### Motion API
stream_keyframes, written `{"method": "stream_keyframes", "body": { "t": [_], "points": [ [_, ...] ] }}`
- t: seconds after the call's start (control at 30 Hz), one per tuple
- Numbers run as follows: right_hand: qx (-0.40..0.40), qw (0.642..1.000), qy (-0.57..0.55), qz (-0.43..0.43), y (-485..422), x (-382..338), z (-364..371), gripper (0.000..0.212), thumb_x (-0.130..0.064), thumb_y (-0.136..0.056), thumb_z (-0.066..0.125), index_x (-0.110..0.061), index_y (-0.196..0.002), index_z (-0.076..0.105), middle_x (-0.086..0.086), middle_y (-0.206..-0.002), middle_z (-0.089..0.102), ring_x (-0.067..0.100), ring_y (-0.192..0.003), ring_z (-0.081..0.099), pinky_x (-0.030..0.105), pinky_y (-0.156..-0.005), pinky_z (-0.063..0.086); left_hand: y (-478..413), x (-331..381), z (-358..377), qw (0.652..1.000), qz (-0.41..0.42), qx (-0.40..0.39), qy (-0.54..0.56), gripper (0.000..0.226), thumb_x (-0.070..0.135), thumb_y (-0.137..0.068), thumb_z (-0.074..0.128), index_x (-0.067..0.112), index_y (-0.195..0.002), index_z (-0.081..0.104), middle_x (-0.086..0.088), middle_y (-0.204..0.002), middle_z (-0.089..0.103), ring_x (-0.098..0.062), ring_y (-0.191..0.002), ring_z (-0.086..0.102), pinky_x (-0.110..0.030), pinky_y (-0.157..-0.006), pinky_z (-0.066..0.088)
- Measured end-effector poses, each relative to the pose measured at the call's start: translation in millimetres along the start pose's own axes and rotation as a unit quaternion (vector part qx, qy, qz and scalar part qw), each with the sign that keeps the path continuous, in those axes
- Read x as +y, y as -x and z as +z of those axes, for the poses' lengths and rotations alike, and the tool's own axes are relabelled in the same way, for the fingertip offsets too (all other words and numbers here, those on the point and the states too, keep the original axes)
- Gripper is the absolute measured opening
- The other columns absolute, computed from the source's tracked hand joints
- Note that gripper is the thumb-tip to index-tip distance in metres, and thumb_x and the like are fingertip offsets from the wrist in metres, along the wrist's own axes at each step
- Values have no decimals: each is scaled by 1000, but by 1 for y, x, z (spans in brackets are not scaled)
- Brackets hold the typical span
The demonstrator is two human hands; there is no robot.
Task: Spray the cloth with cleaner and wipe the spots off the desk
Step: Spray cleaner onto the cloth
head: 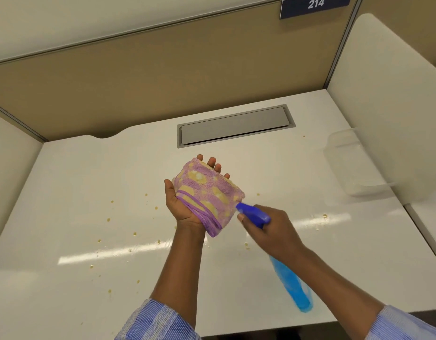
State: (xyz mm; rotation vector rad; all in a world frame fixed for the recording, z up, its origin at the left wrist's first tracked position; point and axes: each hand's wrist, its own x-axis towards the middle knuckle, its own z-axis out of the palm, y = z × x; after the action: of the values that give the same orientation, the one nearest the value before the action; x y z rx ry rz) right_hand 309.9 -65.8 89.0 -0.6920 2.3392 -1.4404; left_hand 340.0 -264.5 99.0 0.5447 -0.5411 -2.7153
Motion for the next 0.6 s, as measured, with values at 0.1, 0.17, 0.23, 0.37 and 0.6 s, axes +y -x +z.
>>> {"method": "stream_keyframes", "body": {
  "t": [0.1, 0.17, 0.23, 0.37, 0.6],
  "points": [
    [5, 999, -36, 23, -2, 3, -9, 33, -40, -94, 71, -16, -75, 60, -2, -60, 55, 20, -56, 50, 38, -58, 47, 0, -3, 1, 1000, 2, -2, 8, 83, 73, -95, 26, 16, -152, 44, -13, -142, 61, -34, -120, 67, -57, -100, 53],
    [-58, 998, -18, 6, 4, 1, -10, 37, -47, -94, 67, -15, -76, 60, 4, -63, 57, 24, -60, 53, 45, -61, 50, 0, -6, 2, 1000, 7, -5, 6, 83, 73, -95, 26, 16, -153, 43, -13, -142, 61, -34, -120, 67, -58, -104, 49],
    [-62, 997, 42, -8, 9, 3, -8, 43, -56, -90, 60, -18, -72, 56, 1, -61, 56, 23, -59, 52, 47, -61, 49, -1, -10, 5, 1000, 3, -7, 4, 83, 73, -95, 27, 16, -154, 42, -13, -142, 61, -34, -120, 67, -59, -105, 45],
    [38, 998, -5, 40, 8, 8, -28, 35, -43, -95, 68, -18, -74, 56, -3, -58, 53, 21, -56, 51, 42, -60, 51, -1, -17, 10, 1000, -5, -20, 10, 84, 73, -94, 30, 14, -153, 44, -14, -143, 60, -35, -122, 65, -61, -107, 44],
    [182, 978, -92, 45, 19, 16, -88, 49, -55, -91, 65, -6, -96, 66, 23, -81, 66, 42, -66, 61, 44, -60, 52, -1, -33, 17, 999, -32, -39, -4, 86, 74, -94, 31, 15, -154, 43, -14, -146, 57, -34, -126, 62, -59, -112, 41]
  ]
}}
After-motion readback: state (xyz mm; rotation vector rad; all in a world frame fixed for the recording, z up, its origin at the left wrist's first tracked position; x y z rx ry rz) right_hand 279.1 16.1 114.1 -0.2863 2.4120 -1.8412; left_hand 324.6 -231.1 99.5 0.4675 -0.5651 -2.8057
